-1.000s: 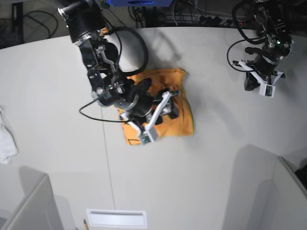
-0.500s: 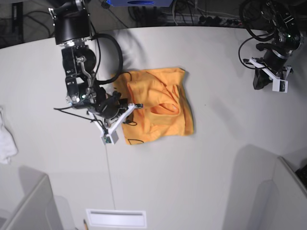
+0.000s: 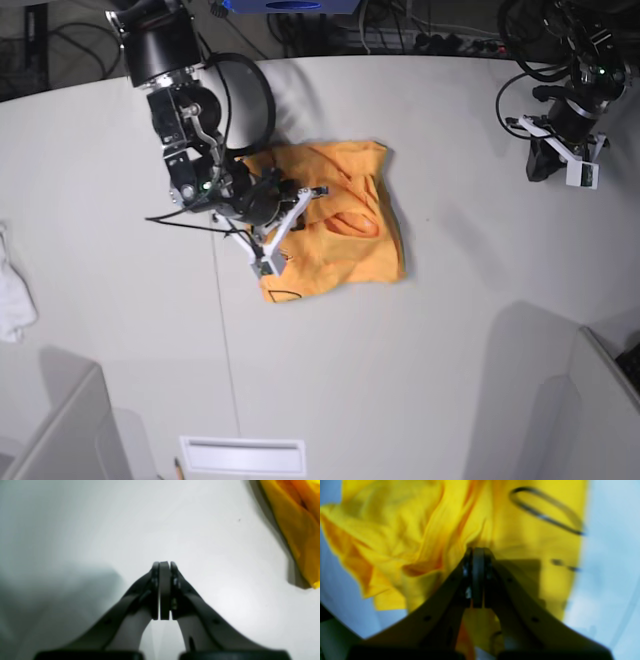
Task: Fold the T-shirt properly
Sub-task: 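Press and smooth the folded shirt with the right gripper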
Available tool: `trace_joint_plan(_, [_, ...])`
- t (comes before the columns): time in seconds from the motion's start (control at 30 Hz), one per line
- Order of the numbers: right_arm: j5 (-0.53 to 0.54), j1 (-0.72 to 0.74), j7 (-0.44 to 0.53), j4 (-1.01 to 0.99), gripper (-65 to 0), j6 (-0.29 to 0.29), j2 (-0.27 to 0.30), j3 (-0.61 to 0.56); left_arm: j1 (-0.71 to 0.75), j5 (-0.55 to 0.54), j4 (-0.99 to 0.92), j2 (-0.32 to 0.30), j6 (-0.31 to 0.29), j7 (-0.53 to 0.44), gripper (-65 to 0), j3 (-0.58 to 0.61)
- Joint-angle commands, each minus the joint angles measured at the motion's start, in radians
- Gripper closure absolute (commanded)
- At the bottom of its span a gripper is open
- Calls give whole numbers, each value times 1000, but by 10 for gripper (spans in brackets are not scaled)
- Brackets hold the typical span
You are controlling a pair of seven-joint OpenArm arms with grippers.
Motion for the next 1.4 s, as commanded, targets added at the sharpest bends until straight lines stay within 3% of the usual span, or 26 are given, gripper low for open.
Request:
trace_joint_plan(0.0, [18, 29, 20, 16, 0, 5, -22, -8, 2, -16, 18, -12, -7, -22, 0, -8])
trace_joint_plan(0.3, [18, 137, 20, -76, 0, 6, -157, -12, 0, -15, 18, -12, -7, -22, 0, -8])
trace_joint_plan(0.4, [21, 167, 35, -144, 0, 6, -181, -81, 2, -15, 17, -12, -7, -22, 0, -8])
trace_joint_plan(0.57, [27, 223, 215, -205, 0, 5, -192, -247, -3, -16, 18, -12, -7, -22, 0, -8])
trace_joint_plan(0.7, [116, 258, 338, -210, 0, 5, -188, -264, -6, -15, 17, -14, -6, -22, 0, -8])
trace_joint_plan(0.83, [118, 279, 250, -142, 0, 0, -125, -262, -1, -15, 15, -15, -6, -22, 0, -8])
trace_joint_plan(1.0, [118, 246, 108, 5, 0, -159, -17, -210, -3, -15, 13, -15, -6, -22, 0, -8])
trace_joint_plan(1.2, [118, 170, 97, 57, 0, -167, 119, -196, -6, -16, 18, -15, -6, -22, 0, -8])
trace_joint_plan(1.37, [118, 75, 98, 74, 0, -167, 147, -201, -6, -16, 20, -15, -7, -22, 0, -8])
